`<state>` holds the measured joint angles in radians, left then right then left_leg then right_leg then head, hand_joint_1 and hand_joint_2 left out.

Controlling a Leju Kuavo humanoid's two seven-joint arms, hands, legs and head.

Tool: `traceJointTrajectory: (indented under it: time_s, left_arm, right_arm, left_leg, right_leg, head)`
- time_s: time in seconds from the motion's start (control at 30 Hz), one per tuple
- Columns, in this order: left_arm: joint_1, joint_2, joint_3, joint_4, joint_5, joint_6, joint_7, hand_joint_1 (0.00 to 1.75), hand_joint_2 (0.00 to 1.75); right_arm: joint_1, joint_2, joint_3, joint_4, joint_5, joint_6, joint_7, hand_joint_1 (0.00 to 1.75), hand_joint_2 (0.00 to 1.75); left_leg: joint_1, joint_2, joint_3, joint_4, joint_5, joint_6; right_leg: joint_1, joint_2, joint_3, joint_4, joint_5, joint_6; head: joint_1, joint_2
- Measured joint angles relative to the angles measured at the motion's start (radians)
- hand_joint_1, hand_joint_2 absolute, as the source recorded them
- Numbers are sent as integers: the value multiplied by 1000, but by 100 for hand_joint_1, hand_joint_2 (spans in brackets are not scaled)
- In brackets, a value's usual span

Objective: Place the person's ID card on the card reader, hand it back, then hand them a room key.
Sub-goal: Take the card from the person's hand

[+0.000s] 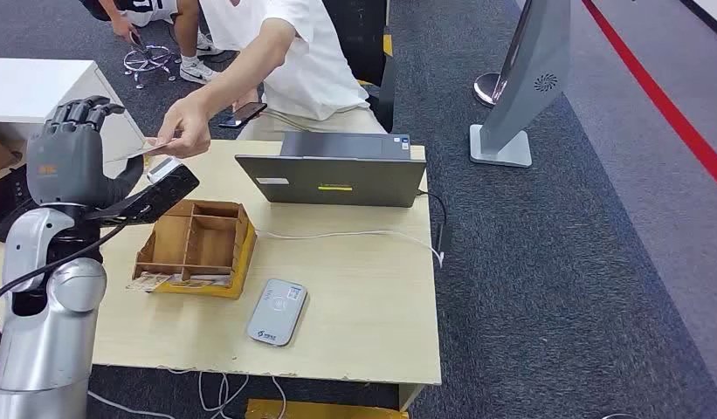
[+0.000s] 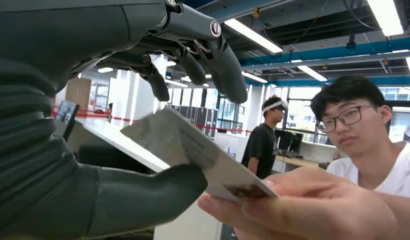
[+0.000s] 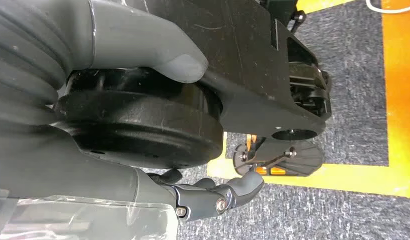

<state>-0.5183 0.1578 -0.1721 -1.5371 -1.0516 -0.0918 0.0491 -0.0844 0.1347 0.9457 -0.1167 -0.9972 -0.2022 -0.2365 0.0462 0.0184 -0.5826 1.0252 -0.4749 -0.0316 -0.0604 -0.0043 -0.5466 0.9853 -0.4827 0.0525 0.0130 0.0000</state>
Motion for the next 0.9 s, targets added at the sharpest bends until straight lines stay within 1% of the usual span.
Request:
traceJointTrajectory:
  time_s: [0.03,0.07,0.1,0.5,0.9]
  left_arm:
    - [-1,3,-5,0,-7,-1,4,175,175]
    - [-2,5,-9,0,-11,-2,7,175,175]
    - [-4,10,-17,1,-21,-5,12,175,175]
    - [-13,33,-74,4,-53,-6,24,175,175]
    - [-11,32,-97,-5,-55,3,22,175,175]
  right_arm:
    - [0,-1,4,0,1,0,1,0,58]
    - [0,-1,7,0,0,0,2,0,44]
    - [0,-2,12,-1,0,0,5,0,0]
    - [3,-10,38,-5,2,0,14,0,0]
    - [1,-10,40,-8,3,0,24,0,0]
  left_leg:
    - [0,0,0,0,0,0]
    - [0,0,0,0,0,0]
    - [0,0,0,0,0,0]
    - [0,0,0,0,0,0]
    - [0,0,0,0,0,0]
  right_leg:
    - [0,0,0,0,0,0]
    - [0,0,0,0,0,0]
    - [0,0,0,0,0,0]
    - [0,0,0,0,0,0]
    - [0,0,0,0,0,0]
  head:
    - [0,0]
    - [0,0]
    - [0,0]
    - [0,0]
    - [0,0]
